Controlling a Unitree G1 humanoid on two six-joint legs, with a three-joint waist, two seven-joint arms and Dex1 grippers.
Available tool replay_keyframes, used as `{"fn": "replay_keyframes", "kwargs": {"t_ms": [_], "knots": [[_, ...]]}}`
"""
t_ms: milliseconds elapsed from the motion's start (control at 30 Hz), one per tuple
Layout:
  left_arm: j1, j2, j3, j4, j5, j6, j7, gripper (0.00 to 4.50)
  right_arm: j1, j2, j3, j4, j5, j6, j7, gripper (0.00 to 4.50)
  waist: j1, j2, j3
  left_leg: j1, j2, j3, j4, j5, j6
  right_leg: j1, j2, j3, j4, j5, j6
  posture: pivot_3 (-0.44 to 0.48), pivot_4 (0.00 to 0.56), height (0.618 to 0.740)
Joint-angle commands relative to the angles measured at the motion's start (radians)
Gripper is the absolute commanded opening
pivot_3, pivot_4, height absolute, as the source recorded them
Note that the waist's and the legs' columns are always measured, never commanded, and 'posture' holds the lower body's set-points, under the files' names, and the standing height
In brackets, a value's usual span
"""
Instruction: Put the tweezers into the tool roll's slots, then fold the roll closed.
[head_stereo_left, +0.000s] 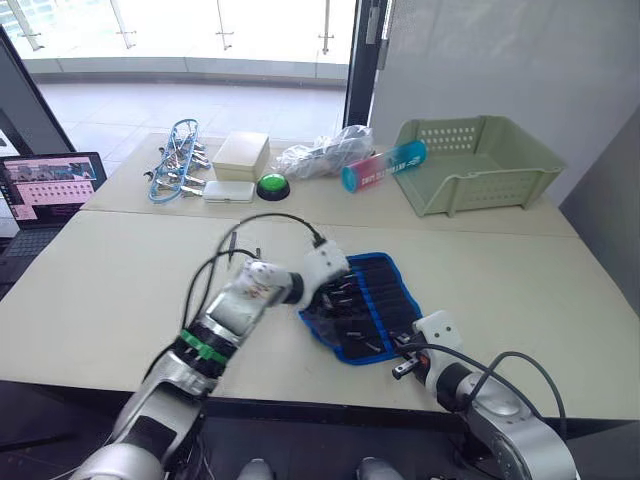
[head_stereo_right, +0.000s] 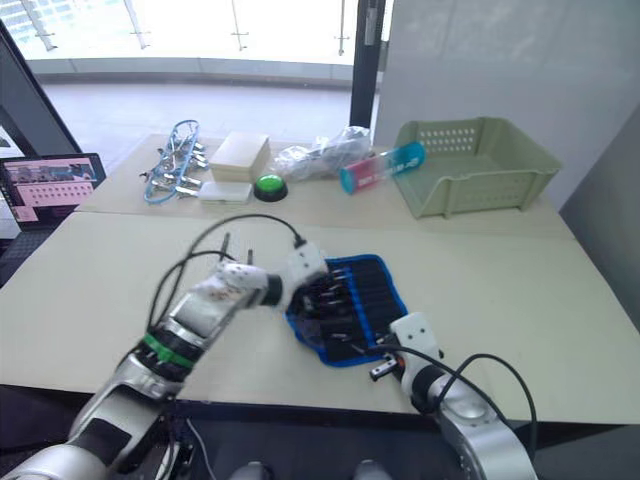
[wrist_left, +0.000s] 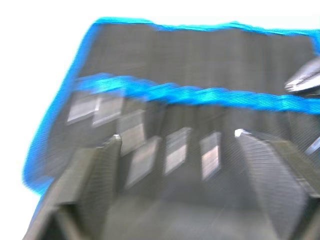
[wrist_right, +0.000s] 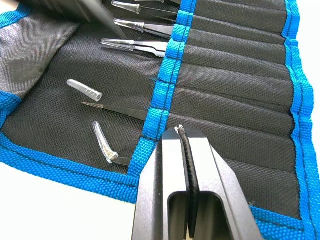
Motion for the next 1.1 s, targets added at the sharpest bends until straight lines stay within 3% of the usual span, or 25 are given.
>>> {"fn": "replay_keyframes", "kwargs": {"t_ms": [33,133,300,433,833,967,1100], "knots": [[0.062,0.061,0.137,-0.169,-0.103,0.111,-0.019,4.48,0.018,-0.013,0.025,0.063,-0.019,0.041,0.002,0.0,0.0,0.0,0.0,0.0,0.0,0.0,0.0,0.0,0.0,0.0,0.0,0.0,-0.001,0.0,0.0,0.0,0.15,0.74],[0.163,0.103,0.267,-0.249,-0.137,0.118,0.03,4.48,0.011,-0.02,0.026,0.071,-0.017,0.037,0.014,0.0,-0.004,0.0,0.0,0.001,0.0,0.0,-0.001,0.0,0.0,0.0,0.0,0.0,0.0,0.0,0.0,0.0,0.15,0.74],[0.473,0.133,0.472,-0.323,-0.096,-0.068,0.136,4.48,-0.009,-0.037,0.022,0.099,-0.014,0.027,0.036,0.0,-0.009,0.0,0.0,0.002,0.001,0.0,-0.001,0.0,0.0,0.001,0.0,0.0,0.0,0.0,-0.001,0.0,0.15,0.74],[0.672,0.045,0.677,-0.47,-0.138,-0.045,0.294,4.48,-0.027,-0.052,0.007,0.113,-0.008,0.029,0.058,0.0,-0.005,-0.002,0.001,0.002,0.002,0.0,-0.001,0.0,0.0,0.001,0.0,0.0,0.0,0.0,-0.002,0.0,0.15,0.74],[1.099,-0.12,0.935,-0.742,-0.258,-0.107,0.393,4.48,-0.024,-0.086,0.003,0.145,-0.007,0.006,0.117,0.0,0.003,-0.008,-0.001,0.004,0.001,0.0,0.0,-0.001,-0.001,0.003,0.0,0.0,-0.002,0.0,-0.003,0.0,0.15,0.74],[1.21,-0.15,0.939,-0.754,-0.266,-0.19,0.372,4.48,-0.026,-0.093,0.004,0.17,-0.008,-0.015,0.136,0.0,0.001,-0.008,-0.001,0.004,0.002,0.0,0.0,-0.003,-0.004,0.004,-0.001,0.0,-0.004,-0.001,-0.004,0.0,0.15,0.74],[1.232,-0.151,0.91,-0.728,-0.268,-0.216,0.382,4.48,-0.046,-0.103,-0.014,0.196,-0.013,-0.037,0.147,0.0,-0.012,-0.008,0.0,0.004,0.002,0.003,0.0,-0.003,-0.005,0.005,-0.001,0.003,-0.011,0.0,-0.003,0.0,0.15,0.74]]}}
